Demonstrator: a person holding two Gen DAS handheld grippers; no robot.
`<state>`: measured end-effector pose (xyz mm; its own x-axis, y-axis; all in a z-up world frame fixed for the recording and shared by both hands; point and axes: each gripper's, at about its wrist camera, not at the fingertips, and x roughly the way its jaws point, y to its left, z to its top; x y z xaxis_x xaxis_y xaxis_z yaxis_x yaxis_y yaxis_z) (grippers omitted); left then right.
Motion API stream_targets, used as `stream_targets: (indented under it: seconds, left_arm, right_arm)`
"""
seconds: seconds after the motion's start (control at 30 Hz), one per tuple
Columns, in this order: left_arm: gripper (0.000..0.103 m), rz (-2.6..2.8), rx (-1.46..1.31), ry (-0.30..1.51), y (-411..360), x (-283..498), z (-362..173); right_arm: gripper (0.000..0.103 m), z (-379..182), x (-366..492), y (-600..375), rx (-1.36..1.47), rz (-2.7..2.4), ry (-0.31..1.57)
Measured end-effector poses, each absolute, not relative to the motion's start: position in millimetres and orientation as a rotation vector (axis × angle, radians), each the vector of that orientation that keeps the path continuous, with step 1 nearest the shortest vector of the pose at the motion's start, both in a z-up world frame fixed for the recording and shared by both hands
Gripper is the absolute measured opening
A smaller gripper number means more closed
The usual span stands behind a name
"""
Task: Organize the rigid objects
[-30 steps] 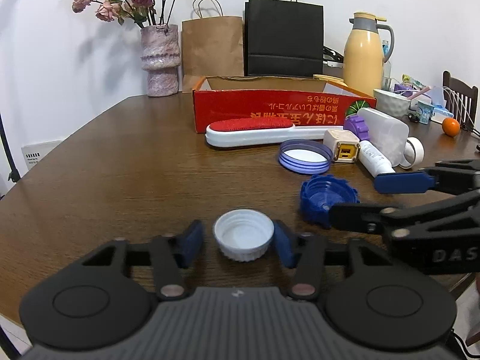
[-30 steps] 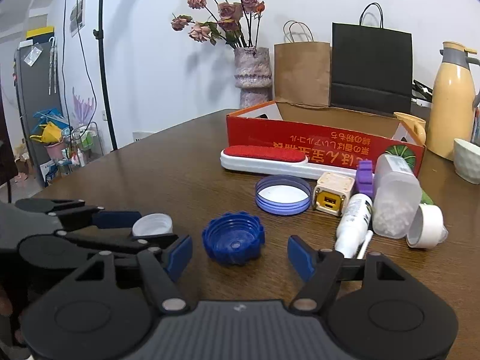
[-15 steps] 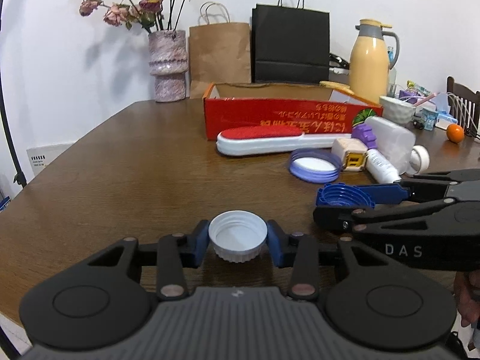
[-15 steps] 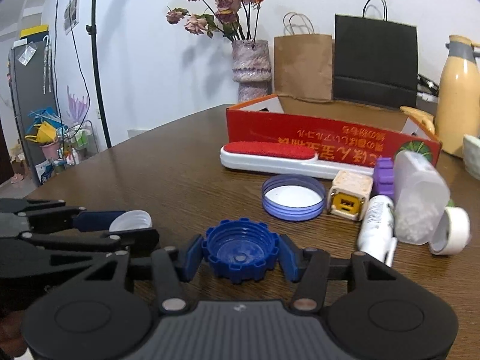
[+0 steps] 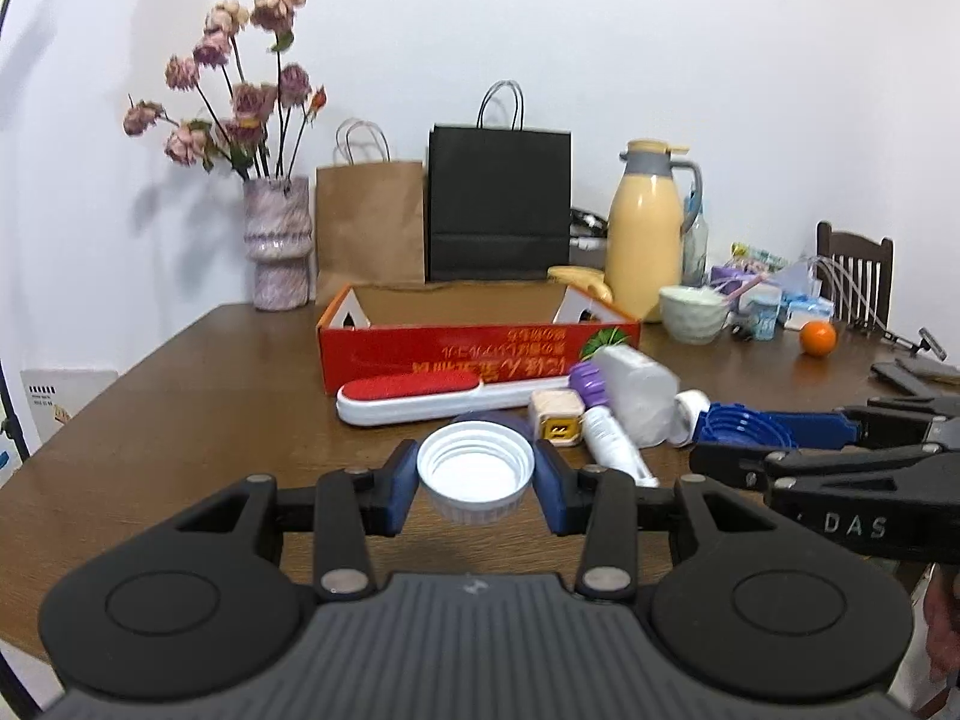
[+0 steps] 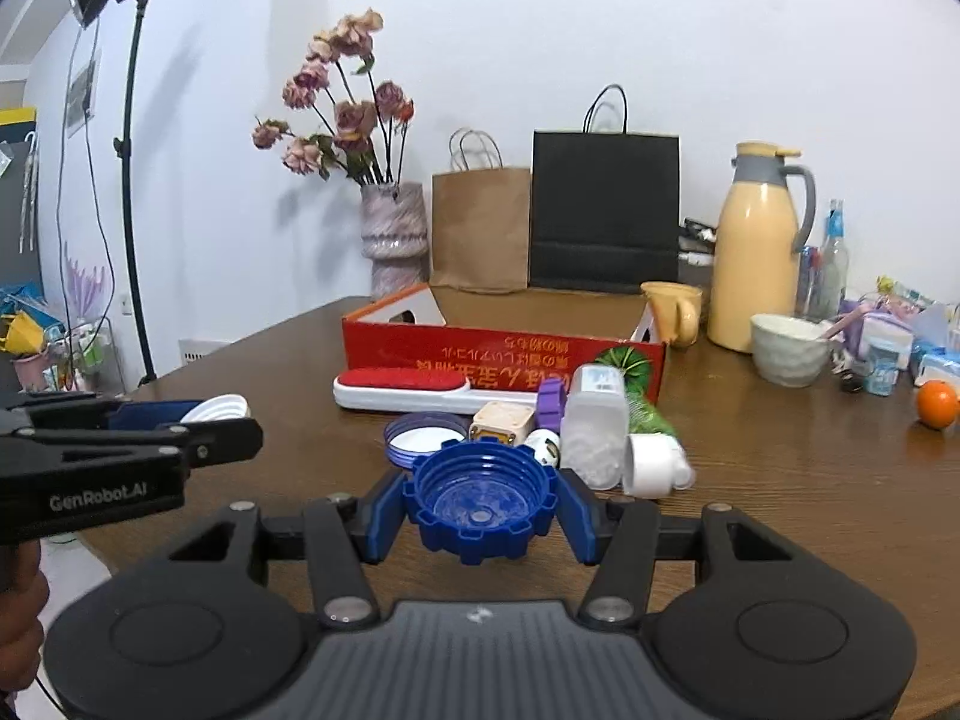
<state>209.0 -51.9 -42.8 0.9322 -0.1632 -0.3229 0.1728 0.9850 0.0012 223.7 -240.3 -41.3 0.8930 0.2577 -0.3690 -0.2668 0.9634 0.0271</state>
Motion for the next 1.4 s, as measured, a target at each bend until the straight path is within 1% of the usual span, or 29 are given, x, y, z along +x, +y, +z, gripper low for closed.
stream_targets:
  seconds: [0.37,0.5,0.67,0.9,1.27,1.4]
  left_arm:
    - [0.041,-0.152,0.039,0.229,-53,151,-25]
    - [0.041,-0.152,0.036,0.221,-53,149,-23]
    - [0.041,-0.151,0.036,0.216,-54,165,-22]
    - [0.041,-0.129,0.047,0.181,-54,228,-3]
    - [0.042,-0.104,0.067,0.143,-54,352,40]
    - [0.041,-0.115,0.051,0.158,-53,398,50]
  right_arm:
    - [0.053,-24,168,-249,-0.001,0.255,0.265]
    - [0.053,-21,164,-251,0.003,0.249,0.257]
    - [0.053,-19,180,-252,0.003,0.25,0.258]
    - [0.053,-1,248,-258,0.017,0.269,0.252]
    - [0.053,38,388,-256,0.015,0.319,0.274]
    - [0.053,47,440,-256,0.018,0.33,0.302]
